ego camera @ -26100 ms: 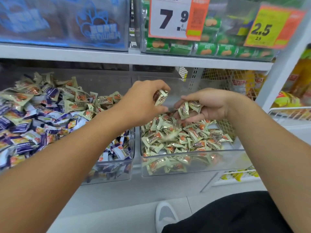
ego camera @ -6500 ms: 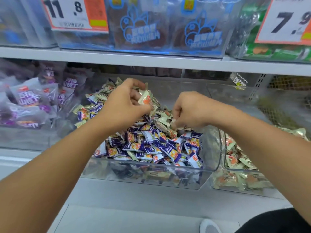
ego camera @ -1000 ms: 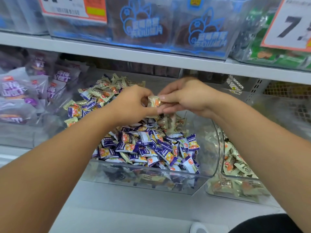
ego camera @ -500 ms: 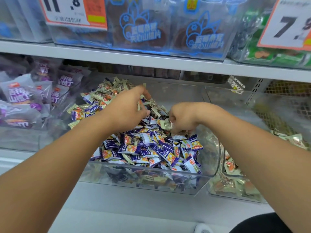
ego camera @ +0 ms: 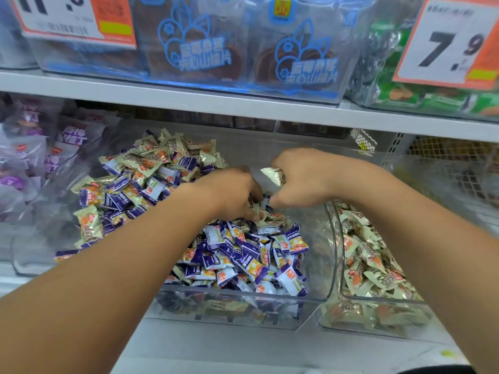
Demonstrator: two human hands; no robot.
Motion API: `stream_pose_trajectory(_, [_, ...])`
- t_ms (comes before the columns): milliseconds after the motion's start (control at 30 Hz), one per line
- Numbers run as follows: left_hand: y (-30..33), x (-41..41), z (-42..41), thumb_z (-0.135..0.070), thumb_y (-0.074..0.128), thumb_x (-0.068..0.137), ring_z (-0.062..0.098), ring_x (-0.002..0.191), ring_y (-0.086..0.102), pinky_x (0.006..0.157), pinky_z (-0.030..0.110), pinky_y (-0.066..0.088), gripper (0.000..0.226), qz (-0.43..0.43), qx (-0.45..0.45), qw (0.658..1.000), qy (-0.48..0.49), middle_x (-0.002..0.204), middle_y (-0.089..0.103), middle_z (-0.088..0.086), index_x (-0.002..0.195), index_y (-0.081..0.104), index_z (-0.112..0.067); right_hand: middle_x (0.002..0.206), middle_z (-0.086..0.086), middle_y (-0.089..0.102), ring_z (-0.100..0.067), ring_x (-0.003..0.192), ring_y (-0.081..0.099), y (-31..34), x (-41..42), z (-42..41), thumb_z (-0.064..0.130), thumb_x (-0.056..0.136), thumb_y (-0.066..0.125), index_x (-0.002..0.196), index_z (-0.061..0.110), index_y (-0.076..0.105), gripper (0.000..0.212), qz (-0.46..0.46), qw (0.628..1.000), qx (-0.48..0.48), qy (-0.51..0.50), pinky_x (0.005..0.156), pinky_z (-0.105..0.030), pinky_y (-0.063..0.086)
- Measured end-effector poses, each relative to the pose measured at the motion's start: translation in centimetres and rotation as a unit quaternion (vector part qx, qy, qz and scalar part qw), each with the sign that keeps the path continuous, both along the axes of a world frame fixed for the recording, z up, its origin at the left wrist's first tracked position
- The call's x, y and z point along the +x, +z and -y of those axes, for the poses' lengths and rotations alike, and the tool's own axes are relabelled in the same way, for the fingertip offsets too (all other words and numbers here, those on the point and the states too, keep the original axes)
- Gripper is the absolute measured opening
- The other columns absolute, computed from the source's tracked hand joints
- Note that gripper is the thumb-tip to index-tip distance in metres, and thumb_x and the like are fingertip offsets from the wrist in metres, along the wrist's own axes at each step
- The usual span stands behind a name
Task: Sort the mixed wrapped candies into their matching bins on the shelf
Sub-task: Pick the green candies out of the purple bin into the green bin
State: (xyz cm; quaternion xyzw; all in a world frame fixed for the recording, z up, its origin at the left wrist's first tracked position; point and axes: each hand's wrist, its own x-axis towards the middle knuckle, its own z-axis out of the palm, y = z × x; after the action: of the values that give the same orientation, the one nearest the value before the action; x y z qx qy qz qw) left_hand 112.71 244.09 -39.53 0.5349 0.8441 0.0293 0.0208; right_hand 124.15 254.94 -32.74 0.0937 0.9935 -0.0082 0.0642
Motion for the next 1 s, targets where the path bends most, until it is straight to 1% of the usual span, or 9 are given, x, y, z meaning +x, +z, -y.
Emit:
stream_pose_trajectory(167, [-1.2,-0.2,-1.1,-0.042,0.074,0.084,0.024,0.119,0.046,0.099,0.042,0.044,0.03,-0.013,-0.012,1.0,0.008,0.119,0.042,-0.001,0.112,0.07,-0.033,0.059,-0.005,0.044,-0.02,0.054,0.042,-1.3,-0.6,-1.2,0.044,0.101,0.048,0.061,0.011,0.044,0.052,-0.044,0.999,0.018,0.016,0.049,-0.032,0.03])
stream_pose_trajectory(300, [-1.4,-0.5,-1.0,-0.039,0.075,0.083,0.021,0.107,0.048,0.092,0.042,0.047,0.01,-0.011,0.013,1.0,0.013,0.104,0.038,-0.005,0.091,0.071,-0.034,0.074,-0.006,0.058,-0.027,0.066,0.053,-2.4,-1.2,-1.7,0.011,0.095,0.054,0.083,0.011,0.061,0.014,0.05,0.992,0.112,0.027,0.056,-0.033,0.043])
stream_pose_trajectory(367, [-1.4,-1.1,-0.4,-0.035,0.074,0.086,0.02,0.102,0.051,0.092,0.038,0.047,0.008,0.033,0.055,0.998,0.019,0.103,0.045,-0.003,0.091,0.072,-0.029,0.093,-0.006,0.066,-0.028,0.076,0.061,-2.9,-1.6,-1.4,0.003,0.09,0.054,0.108,0.015,0.067,0.025,0.115,0.979,0.163,0.031,0.059,-0.03,0.045])
stream_pose_trajectory(500, [-0.3,-1.6,1.0,-0.034,0.07,0.089,0.015,0.096,0.054,0.083,0.027,0.042,0.008,0.169,0.18,0.967,0.057,0.104,0.055,-0.002,0.084,0.065,-0.031,0.106,-0.003,0.066,-0.028,0.095,0.065,-3.9,-4.1,-1.5,0.013,0.094,0.058,0.128,0.018,0.06,0.035,0.215,0.957,0.19,0.043,0.081,-0.039,0.057])
stream_pose_trajectory(567, [0.2,-1.3,1.5,-0.034,0.068,0.09,0.007,0.074,0.056,0.068,0.022,0.045,0.01,0.201,0.201,0.957,0.063,0.09,0.062,-0.003,0.084,0.064,-0.027,0.118,-0.002,0.065,-0.028,0.105,0.064,-4.4,-5.1,-1.5,0.026,0.097,0.059,0.135,0.019,0.057,0.039,0.249,0.95,0.179,0.052,0.093,-0.044,0.054])
stream_pose_trajectory(667, [0.6,-0.6,2.3,-0.026,0.066,0.093,0.001,0.043,0.042,0.043,0.011,0.032,0.011,0.215,0.22,0.95,0.056,0.053,0.054,-0.012,0.085,0.064,-0.017,0.114,-0.001,0.069,-0.025,0.1,0.067,-4.8,-6.1,-1.8,0.04,0.093,0.063,0.135,0.023,0.056,0.045,0.289,0.942,0.161,0.056,0.091,-0.043,0.055])
stream_pose_trajectory(733, [0.8,-0.4,2.8,-0.022,0.064,0.093,0.002,0.044,0.041,0.045,0.014,0.034,0.011,0.204,0.227,0.951,0.047,0.055,0.053,-0.01,0.084,0.062,-0.016,0.114,0.0,0.069,-0.024,0.095,0.069,-5.2,-6.5,-1.8,0.042,0.087,0.069,0.128,0.024,0.059,0.046,0.302,0.938,0.162,0.047,0.085,-0.041,0.057])
stream_pose_trajectory(867, [0.9,-0.1,3.7,-0.022,0.06,0.094,0.008,0.044,0.042,0.048,0.024,0.038,0.012,0.207,0.208,0.955,0.047,0.06,0.053,-0.002,0.084,0.057,-0.016,0.101,0.003,0.071,-0.018,0.087,0.068,-4.8,-6.0,-1.6,0.029,0.088,0.072,0.111,0.019,0.067,0.026,0.263,0.958,0.104,0.04,0.068,-0.029,0.054])
stream_pose_trajectory(1000, [1.0,0.0,4.3,-0.023,0.051,0.098,0.017,0.05,0.047,0.05,0.032,0.039,0.011,0.212,0.215,0.95,0.073,0.064,0.057,0.006,0.088,0.051,-0.022,0.094,0.005,0.069,-0.015,0.081,0.066,-4.3,-5.9,-1.9,0.017,0.087,0.069,0.107,0.02,0.071,0.021,0.161,0.985,0.038,0.048,0.073,-0.032,0.058])
